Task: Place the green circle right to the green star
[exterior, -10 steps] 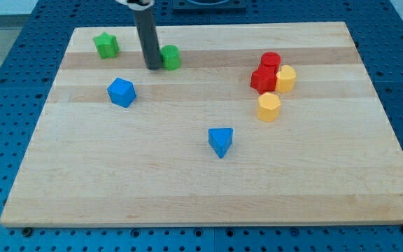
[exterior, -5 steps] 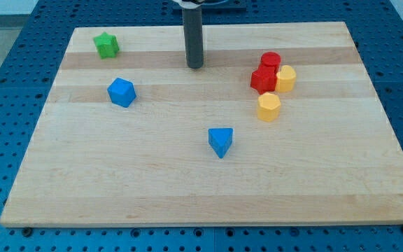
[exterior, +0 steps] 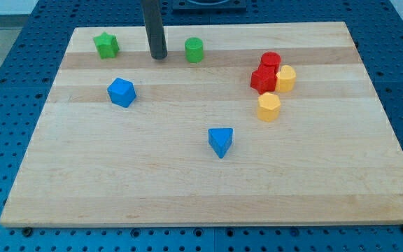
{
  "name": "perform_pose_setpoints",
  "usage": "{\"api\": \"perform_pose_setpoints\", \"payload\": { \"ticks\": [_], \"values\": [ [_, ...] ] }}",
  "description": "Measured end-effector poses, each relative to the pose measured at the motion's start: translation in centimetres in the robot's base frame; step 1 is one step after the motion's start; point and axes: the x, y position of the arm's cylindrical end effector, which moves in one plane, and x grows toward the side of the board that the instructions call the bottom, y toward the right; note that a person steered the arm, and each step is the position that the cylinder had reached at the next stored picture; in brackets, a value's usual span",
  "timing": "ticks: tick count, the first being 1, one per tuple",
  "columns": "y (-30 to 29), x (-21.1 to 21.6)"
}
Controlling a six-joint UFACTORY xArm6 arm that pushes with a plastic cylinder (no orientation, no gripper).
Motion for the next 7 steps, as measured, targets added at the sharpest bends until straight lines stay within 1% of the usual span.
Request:
{"api": "perform_pose_setpoints", "payload": {
  "ticks": [1,2,4,7],
  "values": [
    [2.4,0.0],
    [2.4,0.0],
    [5.0,0.0],
    [6.0,0.0]
  ]
}}
